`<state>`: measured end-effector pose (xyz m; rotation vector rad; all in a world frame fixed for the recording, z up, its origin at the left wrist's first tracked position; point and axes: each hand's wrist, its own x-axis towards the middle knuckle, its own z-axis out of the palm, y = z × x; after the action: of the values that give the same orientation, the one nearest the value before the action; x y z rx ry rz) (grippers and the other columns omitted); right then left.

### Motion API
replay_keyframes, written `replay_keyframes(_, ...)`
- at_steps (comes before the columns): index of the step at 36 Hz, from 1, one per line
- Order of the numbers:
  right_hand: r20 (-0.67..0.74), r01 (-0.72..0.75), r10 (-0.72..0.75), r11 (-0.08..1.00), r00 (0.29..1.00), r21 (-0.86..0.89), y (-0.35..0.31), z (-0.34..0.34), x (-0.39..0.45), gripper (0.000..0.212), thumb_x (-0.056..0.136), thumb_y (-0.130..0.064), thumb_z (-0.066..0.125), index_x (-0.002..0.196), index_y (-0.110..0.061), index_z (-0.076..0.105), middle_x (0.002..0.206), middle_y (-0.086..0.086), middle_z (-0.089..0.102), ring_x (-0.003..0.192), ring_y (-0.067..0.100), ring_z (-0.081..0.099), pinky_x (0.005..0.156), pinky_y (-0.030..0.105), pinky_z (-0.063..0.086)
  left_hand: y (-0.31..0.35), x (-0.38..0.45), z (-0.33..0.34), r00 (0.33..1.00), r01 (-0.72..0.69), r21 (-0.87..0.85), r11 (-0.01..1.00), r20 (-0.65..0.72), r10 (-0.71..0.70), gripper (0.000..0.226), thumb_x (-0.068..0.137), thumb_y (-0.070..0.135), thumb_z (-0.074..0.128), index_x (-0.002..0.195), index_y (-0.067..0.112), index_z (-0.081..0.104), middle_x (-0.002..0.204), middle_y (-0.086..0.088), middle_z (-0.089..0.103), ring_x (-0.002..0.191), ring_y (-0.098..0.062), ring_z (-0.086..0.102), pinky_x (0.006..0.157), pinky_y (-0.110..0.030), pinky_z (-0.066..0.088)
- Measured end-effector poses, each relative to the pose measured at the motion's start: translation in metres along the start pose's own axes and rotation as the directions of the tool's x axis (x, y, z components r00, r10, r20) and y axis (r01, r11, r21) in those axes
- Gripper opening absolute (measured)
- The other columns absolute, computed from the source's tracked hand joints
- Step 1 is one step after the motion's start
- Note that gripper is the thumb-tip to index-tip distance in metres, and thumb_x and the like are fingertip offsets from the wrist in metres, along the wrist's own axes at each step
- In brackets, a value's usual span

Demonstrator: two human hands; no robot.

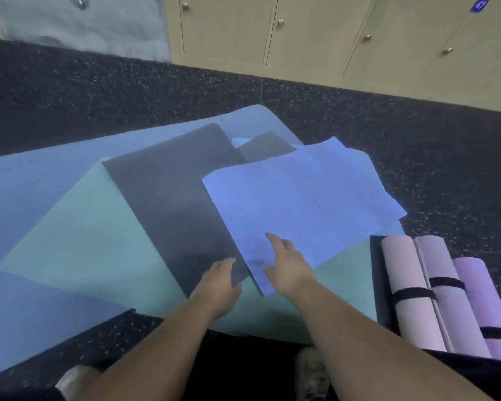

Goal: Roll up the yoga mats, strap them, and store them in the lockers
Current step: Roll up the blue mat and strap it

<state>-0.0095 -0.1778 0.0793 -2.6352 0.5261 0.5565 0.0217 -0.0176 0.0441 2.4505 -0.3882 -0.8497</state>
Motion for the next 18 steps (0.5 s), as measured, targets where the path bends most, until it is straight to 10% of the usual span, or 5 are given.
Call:
replay_keyframes(10, 0.131, -0.132, 0.119, 0.987, 0.984, 0.092, 0.029, 0.042, 0.024, 0.079, 0.089, 0.0, 0.044, 0.154, -0.032, 0.014, 0.155, 0.007, 0.022, 0.134, 0.031, 0.04, 0.108, 0.038, 0.036, -0.004, 0.043, 0.026, 0.996, 0.062, -0.223, 0.973, 0.079, -0.045, 0.05, 0.097, 0.025, 0.048, 0.144, 0.026, 0.033, 0.137, 0.001, 0.051, 0.112, -0.022, 0.056, 0.08, -0.029, 0.043)
replay_keyframes(18, 0.176, -0.219, 0.192, 0.963, 0.966, 0.155, 0.034, 0.055, 0.038, 0.081, 0.091, -0.002, 0.042, 0.155, -0.036, 0.008, 0.164, 0.004, 0.001, 0.147, 0.023, 0.02, 0.116, 0.038, 0.026, 0.002, 0.069, 0.04, 0.979, 0.182, -0.457, 0.871, 0.166, -0.117, 0.06, 0.092, 0.012, 0.05, 0.148, 0.014, 0.028, 0.137, -0.005, 0.049, 0.129, -0.021, 0.046, 0.102, -0.027, 0.035)
